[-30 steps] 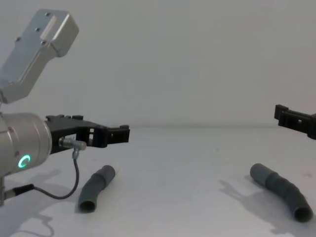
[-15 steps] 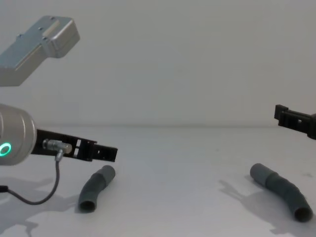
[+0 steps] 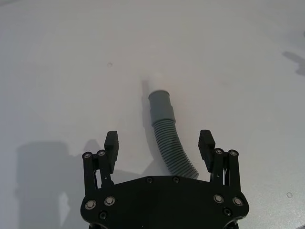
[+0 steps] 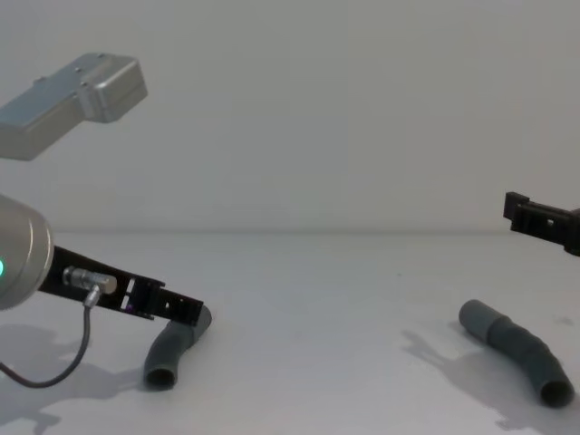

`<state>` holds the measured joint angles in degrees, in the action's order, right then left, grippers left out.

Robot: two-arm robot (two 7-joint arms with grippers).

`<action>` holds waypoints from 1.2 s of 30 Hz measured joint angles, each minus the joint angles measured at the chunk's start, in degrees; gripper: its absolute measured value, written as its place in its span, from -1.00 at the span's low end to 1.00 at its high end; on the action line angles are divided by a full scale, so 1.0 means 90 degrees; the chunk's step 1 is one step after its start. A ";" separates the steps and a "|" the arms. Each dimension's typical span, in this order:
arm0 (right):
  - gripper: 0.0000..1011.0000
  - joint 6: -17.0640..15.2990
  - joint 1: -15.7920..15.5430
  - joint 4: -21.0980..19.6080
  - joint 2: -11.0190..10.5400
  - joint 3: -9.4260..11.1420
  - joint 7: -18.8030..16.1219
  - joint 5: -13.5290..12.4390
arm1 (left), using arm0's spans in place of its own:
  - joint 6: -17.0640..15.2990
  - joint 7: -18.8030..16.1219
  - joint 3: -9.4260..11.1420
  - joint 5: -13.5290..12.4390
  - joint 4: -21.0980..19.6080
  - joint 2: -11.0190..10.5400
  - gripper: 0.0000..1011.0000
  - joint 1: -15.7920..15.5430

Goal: Use both hands to pick up one end of the pipe from the table, align the ends, and insert them.

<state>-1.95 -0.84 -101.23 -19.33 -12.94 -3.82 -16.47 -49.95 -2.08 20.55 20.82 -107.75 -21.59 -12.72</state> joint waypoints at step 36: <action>0.98 0.0000 0.0000 0.0000 0.0000 0.0000 0.0000 0.0000 | 0.0379 0.0008 -0.0202 -0.0106 0.0809 0.0519 0.98 -0.0201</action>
<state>-1.95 -0.84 -101.23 -19.34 -12.94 -3.82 -16.47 -46.54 -2.01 18.74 19.86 -100.47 -16.92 -14.54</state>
